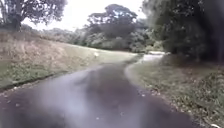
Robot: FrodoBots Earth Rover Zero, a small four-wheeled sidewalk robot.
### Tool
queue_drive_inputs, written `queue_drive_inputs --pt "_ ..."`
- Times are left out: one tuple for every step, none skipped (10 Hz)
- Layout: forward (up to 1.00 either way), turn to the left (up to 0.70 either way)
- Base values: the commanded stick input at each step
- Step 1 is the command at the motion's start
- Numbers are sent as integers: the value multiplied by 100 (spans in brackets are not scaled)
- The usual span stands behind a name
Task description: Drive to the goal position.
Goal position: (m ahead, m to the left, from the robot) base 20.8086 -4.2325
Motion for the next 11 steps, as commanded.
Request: queue_drive_inputs --pt "45 2" --pt "45 3" --pt "45 3" --pt "45 2" --pt "45 2" --pt "45 2" --pt "45 2" --pt "45 2" --pt "45 2" --pt "45 2" --pt "45 2"
